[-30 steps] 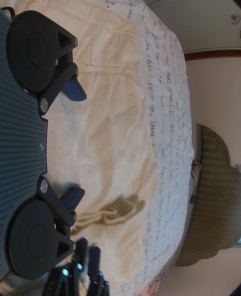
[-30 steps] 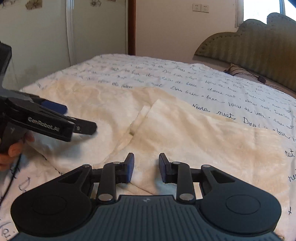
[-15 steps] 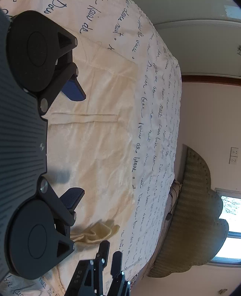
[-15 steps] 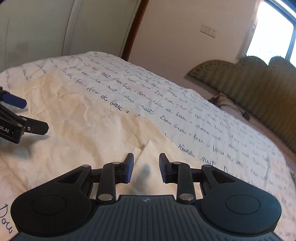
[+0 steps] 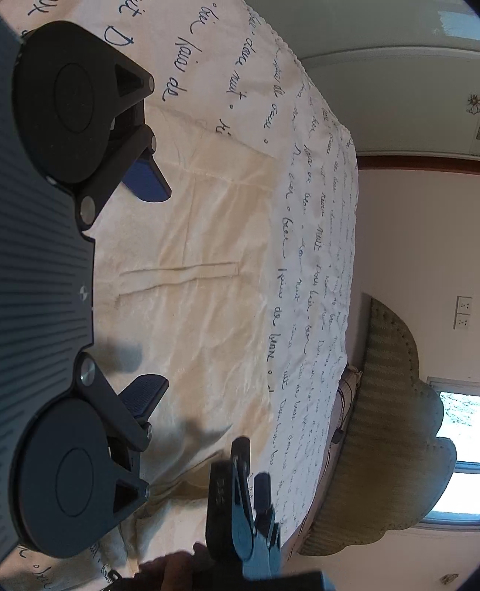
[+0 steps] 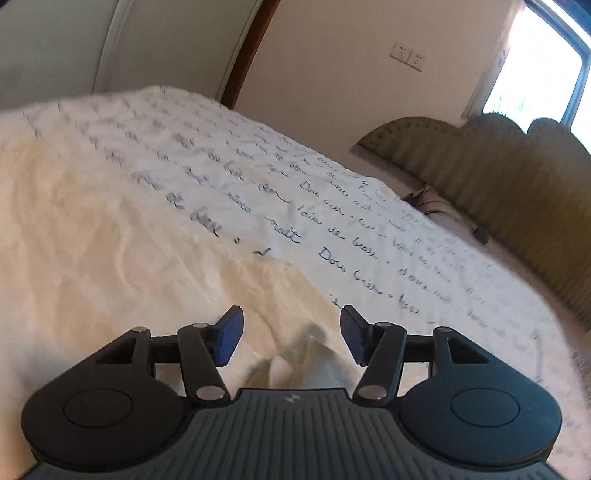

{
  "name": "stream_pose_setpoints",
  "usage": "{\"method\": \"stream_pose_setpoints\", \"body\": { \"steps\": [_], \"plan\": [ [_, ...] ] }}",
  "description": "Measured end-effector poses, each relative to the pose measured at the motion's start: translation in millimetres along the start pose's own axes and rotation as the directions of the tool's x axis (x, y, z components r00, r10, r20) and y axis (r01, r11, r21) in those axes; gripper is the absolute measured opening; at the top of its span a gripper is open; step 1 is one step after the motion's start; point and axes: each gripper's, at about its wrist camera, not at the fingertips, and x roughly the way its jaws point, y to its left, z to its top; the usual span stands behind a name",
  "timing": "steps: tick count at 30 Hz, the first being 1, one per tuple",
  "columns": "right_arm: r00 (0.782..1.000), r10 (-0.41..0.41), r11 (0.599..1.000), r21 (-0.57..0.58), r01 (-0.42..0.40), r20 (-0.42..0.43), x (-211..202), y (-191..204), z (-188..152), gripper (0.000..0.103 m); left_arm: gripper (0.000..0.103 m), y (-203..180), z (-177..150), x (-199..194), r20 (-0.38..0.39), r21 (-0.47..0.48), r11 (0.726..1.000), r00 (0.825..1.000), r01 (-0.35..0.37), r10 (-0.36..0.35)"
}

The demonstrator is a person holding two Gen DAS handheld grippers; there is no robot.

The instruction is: Fold towel

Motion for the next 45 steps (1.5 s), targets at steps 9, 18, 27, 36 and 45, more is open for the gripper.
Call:
{"method": "stream_pose_setpoints", "body": {
  "steps": [9,18,27,36,45],
  "plan": [
    [0.993,0.086,0.994,0.070,-0.080,-0.087,-49,-14,-47,0.063,0.102,23,2,-3,-0.003,-0.071,0.997,1.000,0.004,-0.004],
    [0.983,0.163,0.984,-0.082,-0.155,0.089,-82,55,-28,0.066,0.100,70,16,-42,0.105,-0.224,0.971,0.988,-0.088,0.114],
    [0.935,0.340,0.827,-0.505,-0.247,0.100,-81,180,-25,0.065,0.100,153,4,-58,-0.019,-0.506,0.858,0.996,-0.086,0.089],
    [0.953,0.296,0.786,-0.582,-0.208,0.059,-74,207,-33,0.065,0.100,152,-2,-9,-0.078,-0.612,0.771,0.957,0.176,-0.280],
    [0.955,0.131,0.889,-0.458,0.005,0.265,-65,206,-10,0.091,0.101,145,18,14,0.056,-0.643,0.670,0.895,0.371,-0.443]
  ]
}}
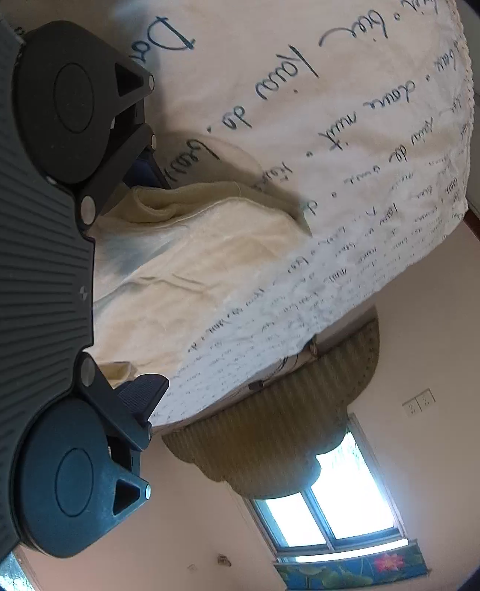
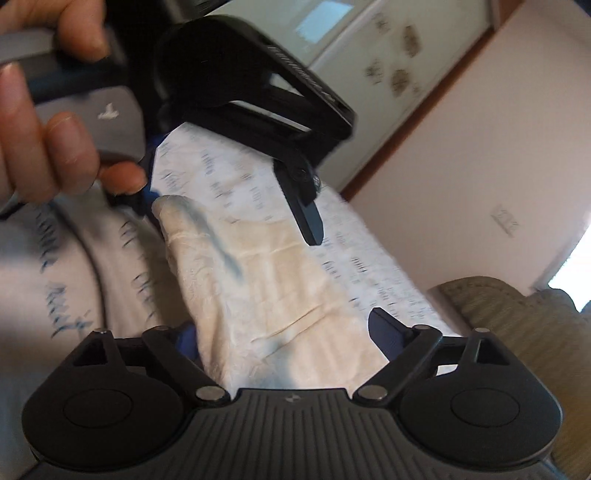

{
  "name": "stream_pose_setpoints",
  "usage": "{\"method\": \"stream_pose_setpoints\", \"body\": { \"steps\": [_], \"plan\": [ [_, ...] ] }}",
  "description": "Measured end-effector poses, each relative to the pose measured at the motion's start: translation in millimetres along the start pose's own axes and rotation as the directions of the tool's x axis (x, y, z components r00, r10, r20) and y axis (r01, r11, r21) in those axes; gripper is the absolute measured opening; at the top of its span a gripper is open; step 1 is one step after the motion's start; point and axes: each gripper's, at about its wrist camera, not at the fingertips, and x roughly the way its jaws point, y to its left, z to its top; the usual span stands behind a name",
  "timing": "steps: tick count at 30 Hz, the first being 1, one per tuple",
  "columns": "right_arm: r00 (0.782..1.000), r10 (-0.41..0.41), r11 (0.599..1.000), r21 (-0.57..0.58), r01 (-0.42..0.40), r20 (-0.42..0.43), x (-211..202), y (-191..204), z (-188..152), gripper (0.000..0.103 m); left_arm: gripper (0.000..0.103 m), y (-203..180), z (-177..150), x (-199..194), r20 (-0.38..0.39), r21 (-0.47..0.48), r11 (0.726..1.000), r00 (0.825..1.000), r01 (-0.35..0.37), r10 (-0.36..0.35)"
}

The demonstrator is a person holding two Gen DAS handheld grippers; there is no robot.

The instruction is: Fold towel

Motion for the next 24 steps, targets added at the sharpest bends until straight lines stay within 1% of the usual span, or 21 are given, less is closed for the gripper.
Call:
{"method": "stream_pose_setpoints", "body": {
  "steps": [1,3,5,7,9,11,12,14,16,17,18,19,20,21,22,24],
  "plan": [
    [1.000,0.017,1.000,0.024,-0.017,-0.003,1,-5,0,0.091,0.101,-4,1,1,0.004,0.022,1.000,1.000,0.007,-0.007],
    [0.996,0.086,0.996,0.009,-0.085,-0.028,6,-6,1,0.090,0.101,-12,2,6,-0.014,0.063,0.998,1.000,0.000,0.001],
    [0.989,0.141,0.989,-0.030,-0.142,-0.040,14,4,0,0.089,0.101,-13,3,13,-0.034,0.081,0.996,0.999,-0.039,0.041],
    [0.984,0.168,0.982,-0.072,-0.173,-0.066,22,16,-2,0.074,0.101,-9,3,21,-0.053,0.083,0.993,0.994,-0.088,0.092],
    [0.978,0.198,0.976,-0.075,-0.202,-0.066,29,21,-3,0.042,0.101,1,6,26,-0.065,0.058,0.991,0.990,-0.120,0.124],
    [0.978,0.202,0.974,-0.093,-0.207,-0.059,30,25,-1,0.026,0.101,12,12,30,-0.049,0.037,0.988,0.987,-0.148,0.150],
    [0.980,0.192,0.975,-0.104,-0.196,-0.047,28,26,-1,0.021,0.101,14,15,32,-0.042,0.037,0.988,0.987,-0.152,0.154],
    [0.984,0.179,0.979,-0.093,-0.181,-0.021,23,23,0,0.015,0.101,13,22,37,-0.048,0.057,0.989,0.989,-0.134,0.137],
    [0.980,0.199,0.980,-0.023,-0.199,-0.004,21,8,2,0.012,0.096,9,27,44,-0.060,0.070,0.993,0.993,-0.097,0.101],
    [0.978,0.208,0.978,0.013,-0.208,0.000,20,2,4,0.012,0.089,10,30,47,-0.067,0.064,0.995,0.994,-0.082,0.086],
    [0.976,0.216,0.976,0.038,-0.216,0.003,21,-3,4,0.012,0.067,12,32,51,-0.081,0.043,0.995,0.993,-0.086,0.089],
    [0.975,0.221,0.974,0.052,-0.221,0.003,22,-5,4,0.011,0.046,14,33,53,-0.089,0.029,0.993,0.989,-0.115,0.117],
    [0.974,0.225,0.973,0.059,-0.225,0.001,24,-8,4,0.011,0.035,15,34,54,-0.091,0.029,0.991,0.987,-0.128,0.130],
    [0.974,0.228,0.972,0.061,-0.228,0.002,24,-8,4,0.011,0.022,16,35,54,-0.086,0.035,0.990,0.986,-0.138,0.140],
    [0.972,0.233,0.970,0.066,-0.233,0.004,22,-8,4,0.011,0.016,18,35,52,-0.081,0.030,0.990,0.987,-0.137,0.139],
    [0.969,0.245,0.966,0.083,-0.246,0.014,19,-8,2,0.011,0.015,16,32,45,-0.056,0.031,0.990,0.989,-0.135,0.137]
  ]
}}
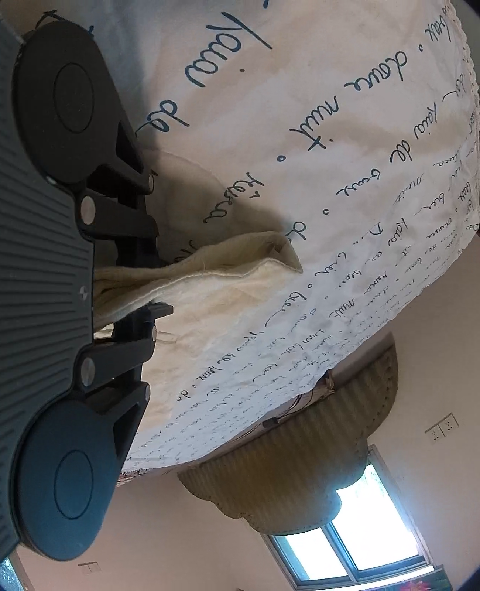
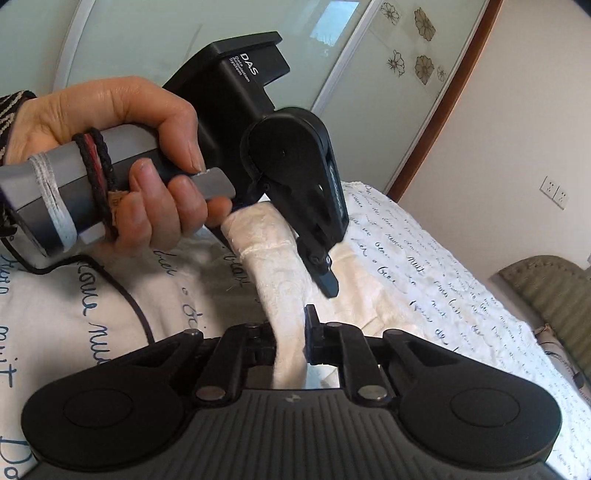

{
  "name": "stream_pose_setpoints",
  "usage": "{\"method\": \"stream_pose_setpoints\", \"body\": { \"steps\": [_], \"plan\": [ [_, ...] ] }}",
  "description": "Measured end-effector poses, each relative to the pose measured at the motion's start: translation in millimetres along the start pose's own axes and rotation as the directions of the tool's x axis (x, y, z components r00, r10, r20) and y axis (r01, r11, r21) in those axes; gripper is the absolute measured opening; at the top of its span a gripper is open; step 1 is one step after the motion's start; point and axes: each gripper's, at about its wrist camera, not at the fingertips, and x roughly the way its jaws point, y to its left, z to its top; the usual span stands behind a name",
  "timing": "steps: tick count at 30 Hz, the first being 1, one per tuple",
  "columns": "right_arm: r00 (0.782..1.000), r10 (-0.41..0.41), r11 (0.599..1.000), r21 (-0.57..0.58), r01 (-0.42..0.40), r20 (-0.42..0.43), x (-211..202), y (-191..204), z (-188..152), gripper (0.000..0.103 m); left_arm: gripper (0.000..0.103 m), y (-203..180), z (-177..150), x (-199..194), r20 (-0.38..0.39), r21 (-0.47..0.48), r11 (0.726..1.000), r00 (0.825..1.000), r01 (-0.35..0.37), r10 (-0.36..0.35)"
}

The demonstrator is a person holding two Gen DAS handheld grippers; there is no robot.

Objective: Fold towel
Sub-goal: 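Lift the pants edge with the left gripper and fold it over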

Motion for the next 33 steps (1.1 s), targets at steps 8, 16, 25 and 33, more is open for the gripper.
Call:
{"method": "stream_pose_setpoints", "body": {
  "steps": [8,16,25,33],
  "plan": [
    [0.992,0.020,0.987,0.153,-0.039,0.123,-40,-34,-2,0.011,0.014,-76,-18,-42,0.169,0.214,0.974,0.985,-0.072,0.036],
    [0.970,0.121,0.900,0.388,-0.197,0.212,-93,-95,-33,0.030,0.013,-162,-47,-58,0.242,0.356,0.932,0.970,-0.069,-0.021],
    [0.964,-0.185,0.909,0.406,0.094,0.191,-118,-73,-41,0.085,0.013,-245,-87,-41,0.223,0.455,0.890,0.972,-0.040,-0.071],
    [0.928,-0.309,0.836,0.525,0.160,0.209,-163,-120,-83,0.027,0.013,-294,-114,-11,0.170,0.545,0.839,0.978,0.006,-0.117]
  ]
}}
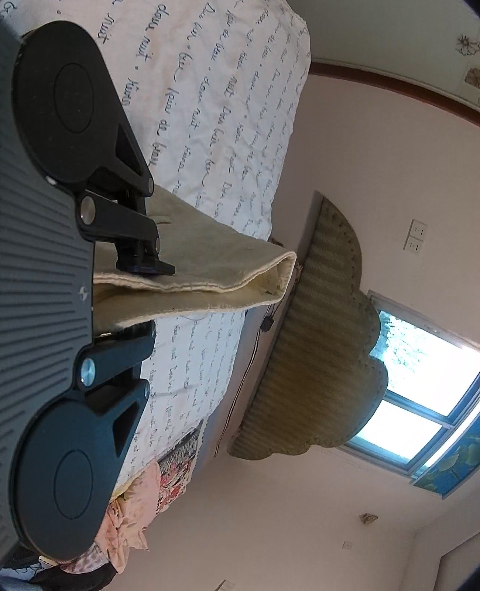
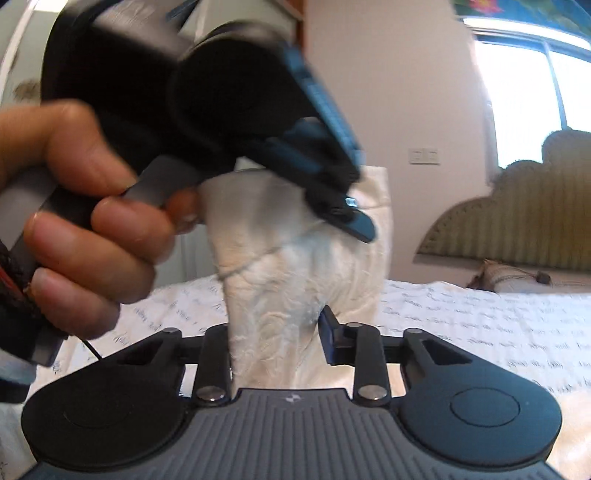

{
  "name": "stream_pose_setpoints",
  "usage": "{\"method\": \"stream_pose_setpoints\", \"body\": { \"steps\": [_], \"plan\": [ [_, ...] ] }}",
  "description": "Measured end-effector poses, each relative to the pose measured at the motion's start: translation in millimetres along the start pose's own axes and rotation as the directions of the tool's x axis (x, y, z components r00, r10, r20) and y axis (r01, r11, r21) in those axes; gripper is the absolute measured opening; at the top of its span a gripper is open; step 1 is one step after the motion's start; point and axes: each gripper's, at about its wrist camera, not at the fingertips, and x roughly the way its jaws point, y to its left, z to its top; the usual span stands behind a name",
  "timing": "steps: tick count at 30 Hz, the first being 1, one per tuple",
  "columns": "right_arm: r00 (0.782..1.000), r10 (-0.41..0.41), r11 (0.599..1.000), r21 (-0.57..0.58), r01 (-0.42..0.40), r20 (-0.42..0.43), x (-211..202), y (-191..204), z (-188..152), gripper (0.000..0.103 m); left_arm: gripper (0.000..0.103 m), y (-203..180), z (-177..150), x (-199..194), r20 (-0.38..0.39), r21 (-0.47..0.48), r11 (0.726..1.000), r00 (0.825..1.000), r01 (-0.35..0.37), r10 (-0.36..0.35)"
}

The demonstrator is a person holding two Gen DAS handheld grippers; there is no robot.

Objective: Fold towel
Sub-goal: 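Lift the pants edge with the left gripper and fold it over, then open the left gripper and release the pants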

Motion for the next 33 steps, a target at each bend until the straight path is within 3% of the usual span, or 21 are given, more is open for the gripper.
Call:
{"method": "stream_pose_setpoints", "body": {
  "steps": [6,12,20,24,28,30,33],
  "plan": [
    [0.995,-0.097,0.994,0.058,0.097,0.000,-20,-38,-7,0.026,0.013,-48,-12,40,-0.053,0.060,0.993,0.994,0.100,-0.096],
    [0.980,-0.198,0.968,0.152,0.200,-0.032,-25,-68,-14,0.026,0.013,-91,-34,93,-0.155,0.092,0.980,0.974,0.178,-0.162],
    [0.964,-0.231,0.891,0.369,0.264,-0.130,-27,-117,-46,0.026,0.016,-133,-79,170,-0.308,0.149,0.965,0.937,0.216,-0.162],
    [0.949,-0.256,0.864,0.396,0.311,-0.185,-25,-127,-61,0.026,0.036,-143,-97,198,-0.378,0.172,0.952,0.910,0.253,-0.174],
    [0.940,-0.249,0.828,0.452,0.332,-0.236,-22,-135,-67,0.028,0.039,-152,-105,201,-0.395,0.234,0.934,0.904,0.272,-0.164],
    [0.924,-0.267,0.828,0.425,0.366,-0.274,-25,-133,-68,0.048,0.047,-144,-98,189,-0.359,0.196,0.928,0.904,0.317,-0.233],
    [0.902,-0.306,0.828,0.382,0.410,-0.304,-36,-134,-68,0.052,0.076,-126,-74,157,-0.228,0.144,0.924,0.921,0.354,-0.317]
  ]
}}
